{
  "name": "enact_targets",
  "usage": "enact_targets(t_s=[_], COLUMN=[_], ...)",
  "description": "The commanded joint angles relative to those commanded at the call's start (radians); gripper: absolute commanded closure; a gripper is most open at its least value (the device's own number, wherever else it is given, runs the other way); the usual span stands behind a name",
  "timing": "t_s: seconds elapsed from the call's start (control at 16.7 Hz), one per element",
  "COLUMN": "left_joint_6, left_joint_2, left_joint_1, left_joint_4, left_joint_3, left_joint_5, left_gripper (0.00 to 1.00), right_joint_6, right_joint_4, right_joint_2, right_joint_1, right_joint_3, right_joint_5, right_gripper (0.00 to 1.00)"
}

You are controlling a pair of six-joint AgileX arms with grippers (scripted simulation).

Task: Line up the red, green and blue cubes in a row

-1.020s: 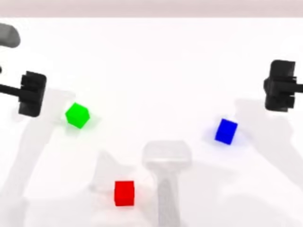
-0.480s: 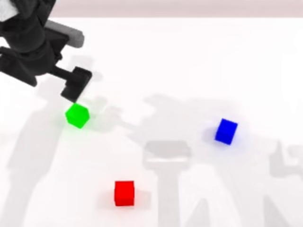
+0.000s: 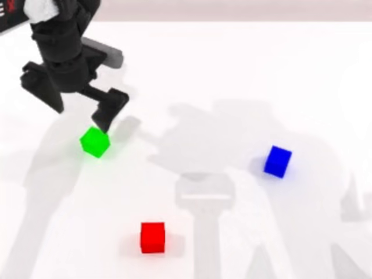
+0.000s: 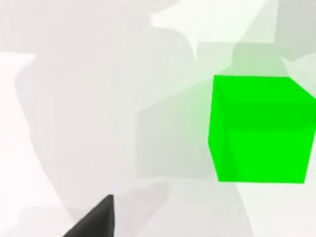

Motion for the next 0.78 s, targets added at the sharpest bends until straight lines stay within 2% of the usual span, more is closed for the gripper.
enact_targets(t_s=[0.36,0.78], left_joint_6=[0.001,0.003], left_joint_2=[0.007,0.083], left_joint_1=[0.003,0.002], left_joint_4=[0.017,0.261], left_joint_3=[-0.013,-0.174], left_joint_5=[0.0,0.001], left_gripper=[0.0,0.0], right_joint_6=[0.0,0.0], right_joint_4=[0.0,0.0], right_joint_2=[0.0,0.0], right_joint_1=[0.0,0.0], right_joint_3=[0.0,0.0], right_joint_5=[0.0,0.0], right_gripper=[0.0,0.0])
